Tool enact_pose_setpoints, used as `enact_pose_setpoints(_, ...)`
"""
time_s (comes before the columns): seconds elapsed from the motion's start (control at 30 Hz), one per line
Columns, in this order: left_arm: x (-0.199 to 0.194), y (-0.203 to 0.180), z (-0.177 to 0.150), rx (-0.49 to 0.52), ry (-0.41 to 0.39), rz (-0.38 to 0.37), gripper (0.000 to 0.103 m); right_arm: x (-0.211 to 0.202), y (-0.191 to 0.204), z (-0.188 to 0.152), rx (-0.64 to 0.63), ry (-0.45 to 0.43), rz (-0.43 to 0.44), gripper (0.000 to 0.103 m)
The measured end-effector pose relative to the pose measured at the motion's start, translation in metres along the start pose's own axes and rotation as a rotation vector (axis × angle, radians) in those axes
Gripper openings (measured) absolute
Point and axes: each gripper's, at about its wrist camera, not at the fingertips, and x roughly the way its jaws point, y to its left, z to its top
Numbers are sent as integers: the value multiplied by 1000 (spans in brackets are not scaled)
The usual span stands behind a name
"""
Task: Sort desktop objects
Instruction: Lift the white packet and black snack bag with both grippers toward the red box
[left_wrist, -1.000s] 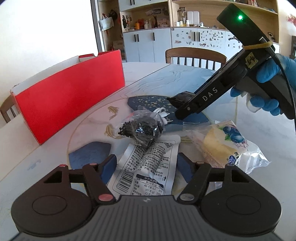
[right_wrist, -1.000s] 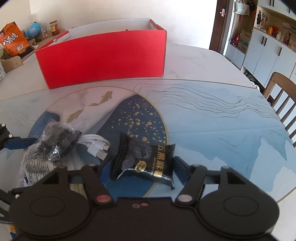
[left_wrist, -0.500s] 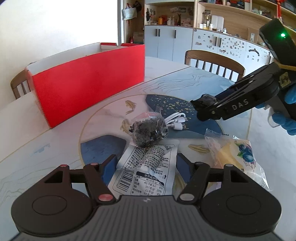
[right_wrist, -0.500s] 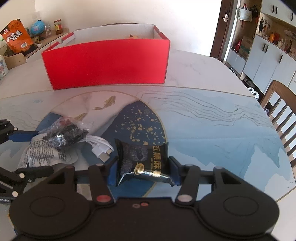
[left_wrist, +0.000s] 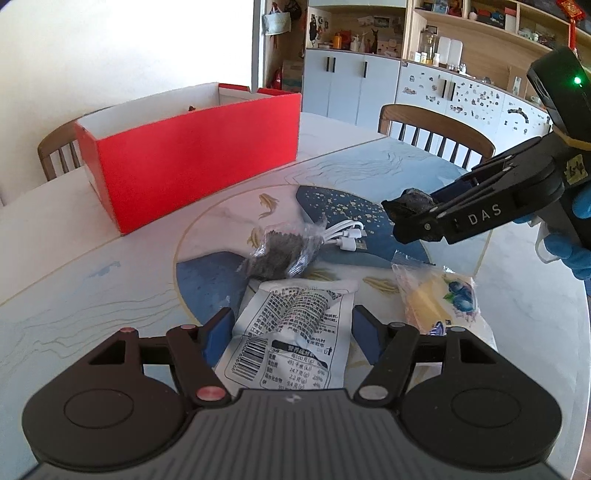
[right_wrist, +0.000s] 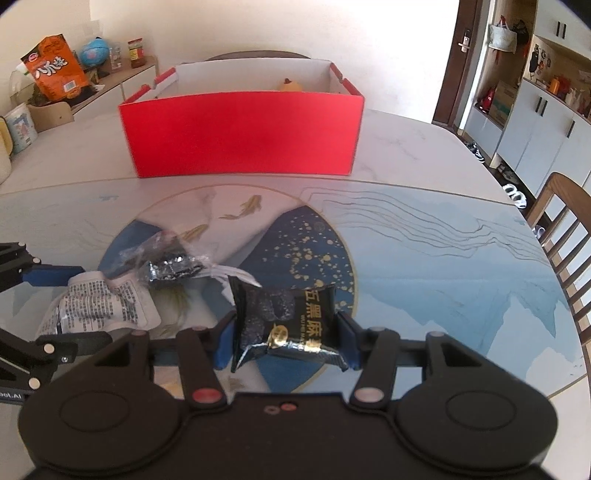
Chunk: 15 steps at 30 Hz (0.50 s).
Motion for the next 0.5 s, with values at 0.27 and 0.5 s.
enact_pose_setpoints(0.27,-20,-5,6,7,-20,28,69,-19,7,5,-25,-20,12,55)
enact_pose_setpoints(0.5,-37,-8,25,2,-53,65,69,-35,13,15,-56,-35,20,55)
